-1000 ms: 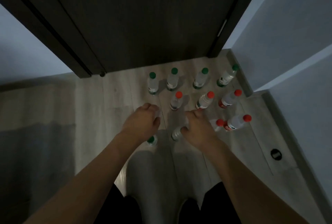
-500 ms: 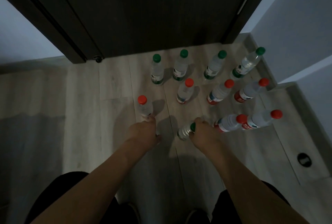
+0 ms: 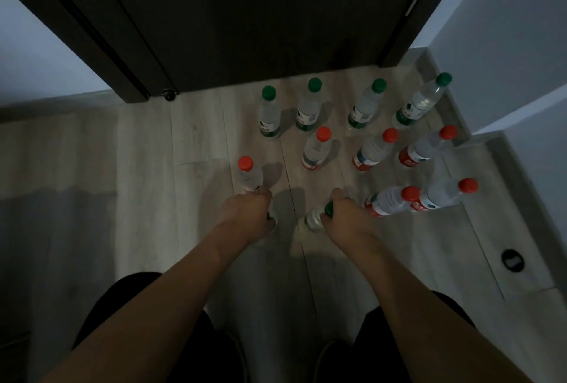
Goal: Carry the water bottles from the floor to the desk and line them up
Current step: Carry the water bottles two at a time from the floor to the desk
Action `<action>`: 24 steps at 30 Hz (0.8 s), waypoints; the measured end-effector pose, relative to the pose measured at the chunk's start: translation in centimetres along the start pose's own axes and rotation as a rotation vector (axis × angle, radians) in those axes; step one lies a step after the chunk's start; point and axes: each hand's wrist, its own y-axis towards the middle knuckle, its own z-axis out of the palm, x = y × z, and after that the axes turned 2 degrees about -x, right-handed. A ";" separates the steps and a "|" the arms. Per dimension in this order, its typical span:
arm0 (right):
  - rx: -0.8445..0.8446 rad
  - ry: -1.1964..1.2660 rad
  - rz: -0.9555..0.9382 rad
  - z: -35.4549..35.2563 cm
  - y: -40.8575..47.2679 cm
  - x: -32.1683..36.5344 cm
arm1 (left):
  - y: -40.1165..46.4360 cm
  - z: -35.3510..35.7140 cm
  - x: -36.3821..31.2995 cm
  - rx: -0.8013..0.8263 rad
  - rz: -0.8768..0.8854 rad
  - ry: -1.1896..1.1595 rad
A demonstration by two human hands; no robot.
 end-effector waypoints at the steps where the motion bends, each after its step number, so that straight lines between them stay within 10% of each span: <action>1: 0.000 0.000 0.004 -0.9 -0.7 0.3 | -0.6 -0.9 -0.2 -0.003 -0.005 -0.010; 24: -0.248 0.153 0.063 -57.9 -33.7 15.5 | -24.3 -62.7 -17.9 -0.331 -0.034 -0.191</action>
